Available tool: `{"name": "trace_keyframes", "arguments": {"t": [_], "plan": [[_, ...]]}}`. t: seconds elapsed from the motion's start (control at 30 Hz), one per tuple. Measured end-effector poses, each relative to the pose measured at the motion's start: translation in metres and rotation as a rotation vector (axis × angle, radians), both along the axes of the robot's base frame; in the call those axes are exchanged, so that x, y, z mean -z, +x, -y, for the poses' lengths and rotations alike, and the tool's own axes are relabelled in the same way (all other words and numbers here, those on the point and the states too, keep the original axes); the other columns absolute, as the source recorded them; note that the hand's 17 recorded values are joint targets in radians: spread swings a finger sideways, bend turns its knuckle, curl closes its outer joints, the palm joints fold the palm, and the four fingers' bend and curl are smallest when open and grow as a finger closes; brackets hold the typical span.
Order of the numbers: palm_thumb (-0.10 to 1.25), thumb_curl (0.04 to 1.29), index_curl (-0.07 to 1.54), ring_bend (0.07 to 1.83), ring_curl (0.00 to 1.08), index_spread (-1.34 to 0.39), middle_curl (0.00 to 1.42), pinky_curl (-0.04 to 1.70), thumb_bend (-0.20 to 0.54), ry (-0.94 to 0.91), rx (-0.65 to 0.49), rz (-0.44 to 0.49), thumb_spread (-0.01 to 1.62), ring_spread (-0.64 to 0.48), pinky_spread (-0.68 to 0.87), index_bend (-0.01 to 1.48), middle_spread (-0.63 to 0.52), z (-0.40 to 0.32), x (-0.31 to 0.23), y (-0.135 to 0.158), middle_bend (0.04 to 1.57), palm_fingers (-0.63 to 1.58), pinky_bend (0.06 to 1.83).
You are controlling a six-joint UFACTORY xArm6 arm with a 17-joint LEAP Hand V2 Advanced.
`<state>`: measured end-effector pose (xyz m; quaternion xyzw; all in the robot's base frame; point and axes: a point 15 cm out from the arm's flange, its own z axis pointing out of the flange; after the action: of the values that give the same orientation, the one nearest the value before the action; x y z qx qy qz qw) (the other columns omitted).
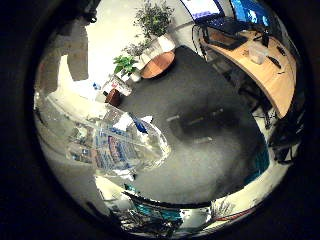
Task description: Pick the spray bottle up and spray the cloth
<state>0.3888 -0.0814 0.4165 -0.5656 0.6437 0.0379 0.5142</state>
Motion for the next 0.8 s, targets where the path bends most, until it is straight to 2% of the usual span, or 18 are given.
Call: {"name": "trace_keyframes", "arguments": {"t": [0.2,0.43,0.63,0.8], "plan": [[1.01,1.14,0.95,1.46,0.78,-0.30,1.19,0.68,-0.011,-0.065,-0.130,-0.084,0.69,-0.21,-0.28,1.12,-0.26,-0.019,-0.013,-0.037,1.20,1.13,1.39],[1.00,1.18,0.95,1.46,0.78,-0.29,1.20,0.69,-0.012,-0.073,-0.268,-0.127,0.68,-0.21,-0.28,1.12,-0.26,-0.060,-0.049,-0.067,1.20,1.13,1.39],[0.99,1.21,0.95,1.47,0.77,-0.29,1.21,0.69,-0.012,-0.082,-0.298,-0.162,0.67,-0.21,-0.29,1.12,-0.26,-0.093,-0.075,-0.067,1.20,1.13,1.38],[0.99,1.22,0.95,1.48,0.77,-0.29,1.21,0.70,-0.012,-0.110,-0.303,-0.218,0.67,-0.21,-0.29,1.12,-0.26,-0.118,-0.082,-0.052,1.19,1.13,1.38]]}}
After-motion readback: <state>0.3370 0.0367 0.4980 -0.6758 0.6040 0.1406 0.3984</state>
